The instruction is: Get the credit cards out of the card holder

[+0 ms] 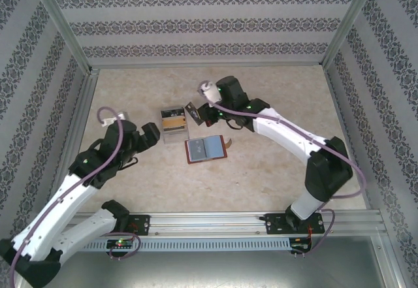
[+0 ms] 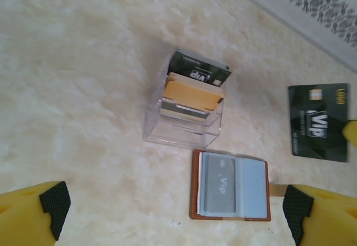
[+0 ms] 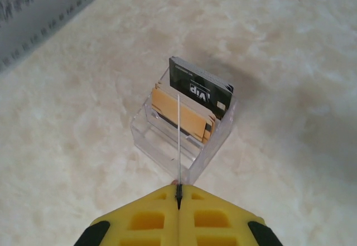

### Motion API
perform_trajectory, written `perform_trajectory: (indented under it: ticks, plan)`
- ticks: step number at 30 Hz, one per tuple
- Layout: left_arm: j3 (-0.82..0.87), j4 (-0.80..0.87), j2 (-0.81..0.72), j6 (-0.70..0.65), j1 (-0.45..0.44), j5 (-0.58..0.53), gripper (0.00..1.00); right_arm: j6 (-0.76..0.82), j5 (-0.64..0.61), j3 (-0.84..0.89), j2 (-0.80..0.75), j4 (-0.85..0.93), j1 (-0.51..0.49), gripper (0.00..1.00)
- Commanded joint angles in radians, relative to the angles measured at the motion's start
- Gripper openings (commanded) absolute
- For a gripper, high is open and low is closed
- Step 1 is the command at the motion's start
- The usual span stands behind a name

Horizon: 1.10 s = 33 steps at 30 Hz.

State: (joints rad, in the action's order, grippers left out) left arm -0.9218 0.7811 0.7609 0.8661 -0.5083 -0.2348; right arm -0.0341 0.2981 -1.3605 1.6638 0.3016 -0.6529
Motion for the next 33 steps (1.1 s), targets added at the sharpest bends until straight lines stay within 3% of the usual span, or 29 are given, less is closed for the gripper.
perform_trajectory:
  ticks: [1,12,19,33]
  plan:
    - [0.011,0.15,-0.077,0.052,0.013,-0.082,1.0,0.265,-0.047,-0.09,0.079,0.044,-0.031,0.0]
    - [-0.018,0.346,-0.233,0.115,0.013,-0.107,1.0,0.691,-0.125,-0.347,0.287,0.094,-0.089,0.0]
    - [-0.032,0.41,-0.271,0.141,0.013,-0.108,1.0,0.922,-0.171,-0.421,0.376,0.127,-0.111,0.0]
    - [-0.021,0.423,-0.279,0.148,0.013,-0.121,1.0,1.023,-0.207,-0.514,0.489,0.121,-0.122,0.0]
